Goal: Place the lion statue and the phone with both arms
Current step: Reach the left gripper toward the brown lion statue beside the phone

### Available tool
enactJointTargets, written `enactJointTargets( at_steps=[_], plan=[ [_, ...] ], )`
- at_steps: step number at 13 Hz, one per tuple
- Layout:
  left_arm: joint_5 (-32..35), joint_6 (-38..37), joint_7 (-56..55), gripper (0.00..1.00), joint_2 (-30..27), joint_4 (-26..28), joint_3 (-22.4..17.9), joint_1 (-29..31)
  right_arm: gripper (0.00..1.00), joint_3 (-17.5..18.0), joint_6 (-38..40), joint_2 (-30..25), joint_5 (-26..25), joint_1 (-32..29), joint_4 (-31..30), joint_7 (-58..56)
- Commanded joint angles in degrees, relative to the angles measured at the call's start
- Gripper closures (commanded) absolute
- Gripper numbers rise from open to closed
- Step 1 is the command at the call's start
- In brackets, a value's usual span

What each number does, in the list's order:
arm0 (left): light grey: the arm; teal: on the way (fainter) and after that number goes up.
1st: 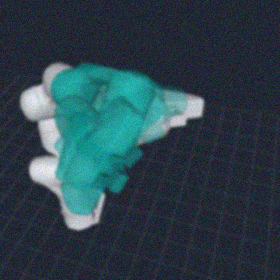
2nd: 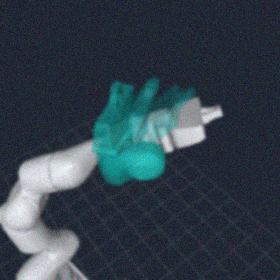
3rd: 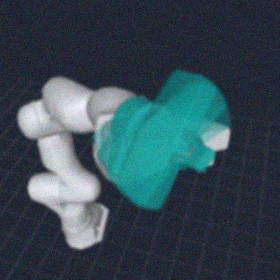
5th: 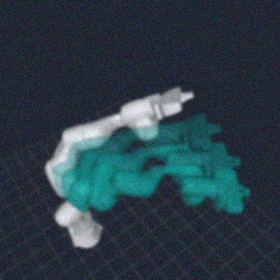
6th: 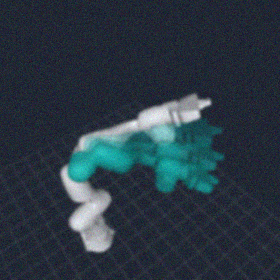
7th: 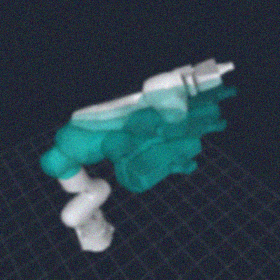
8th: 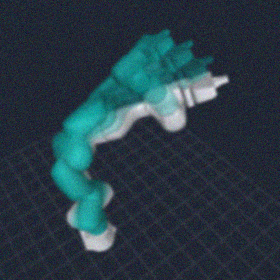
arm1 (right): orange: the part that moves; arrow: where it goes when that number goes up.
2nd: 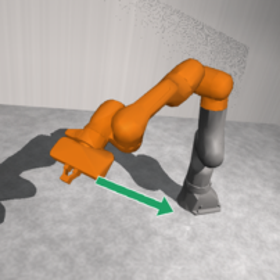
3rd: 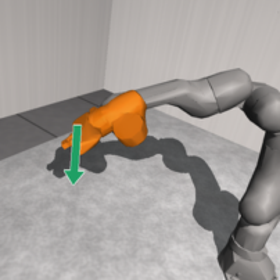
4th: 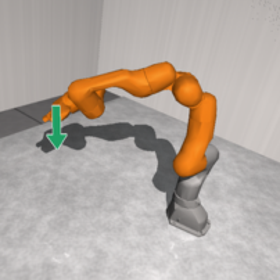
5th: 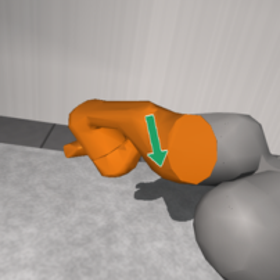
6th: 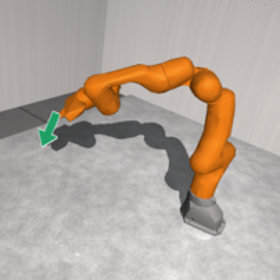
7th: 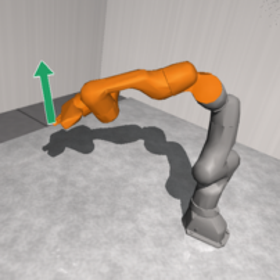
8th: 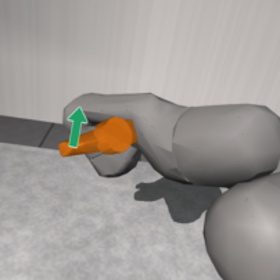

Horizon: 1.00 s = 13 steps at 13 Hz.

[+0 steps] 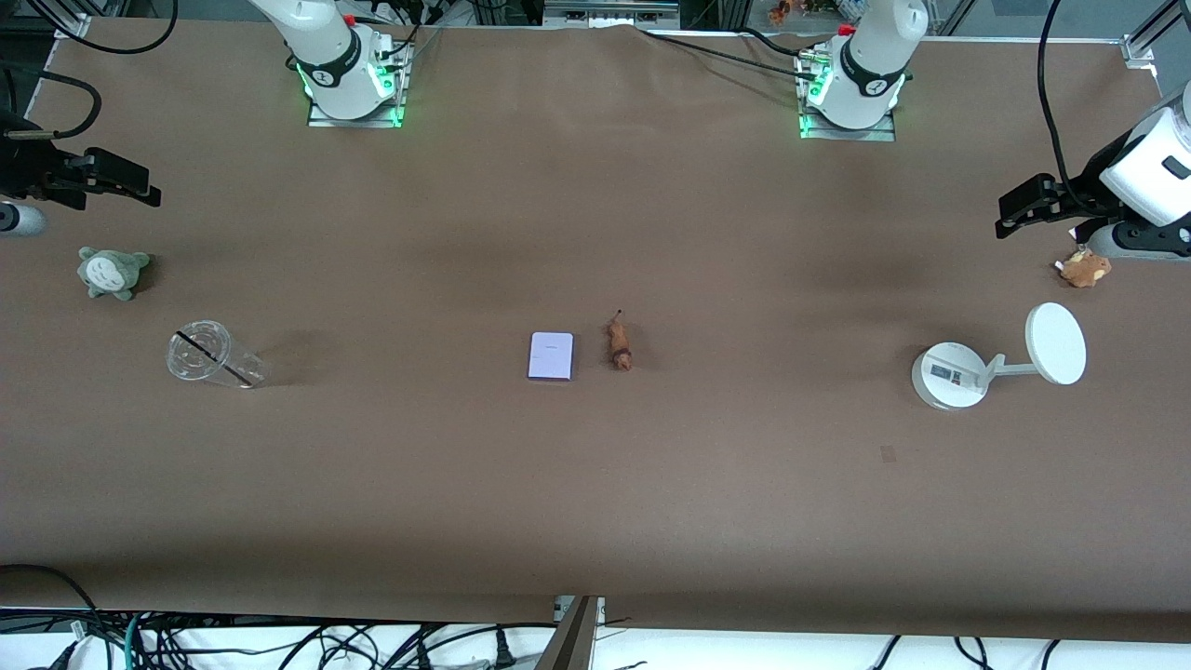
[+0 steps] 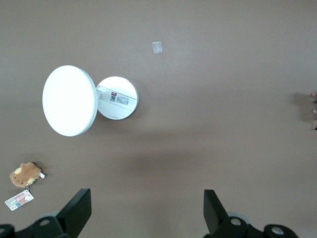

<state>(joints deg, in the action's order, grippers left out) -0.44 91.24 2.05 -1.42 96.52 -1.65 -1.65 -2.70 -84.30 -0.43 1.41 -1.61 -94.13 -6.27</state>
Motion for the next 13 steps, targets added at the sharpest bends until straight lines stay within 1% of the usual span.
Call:
enactJointTargets(
  at_steps=[1,9,13],
  plan=[
    [0.5,-0.4,1.1,0.0,-0.9,0.7,0.0,-0.1,0.0,0.1,1.2,0.6,-1.7,1.4,1.8,0.1],
    [0.0,-1.3,1.1,0.0,-0.9,0.7,-0.1,-0.1,0.0,0.1,1.6,1.0,-1.9,2.4,2.1,0.2],
    [-0.4,-5.4,1.1,0.0,-0.8,0.7,0.0,-0.7,0.0,0.1,1.6,1.0,-1.8,2.4,2.2,0.4]
  ],
)
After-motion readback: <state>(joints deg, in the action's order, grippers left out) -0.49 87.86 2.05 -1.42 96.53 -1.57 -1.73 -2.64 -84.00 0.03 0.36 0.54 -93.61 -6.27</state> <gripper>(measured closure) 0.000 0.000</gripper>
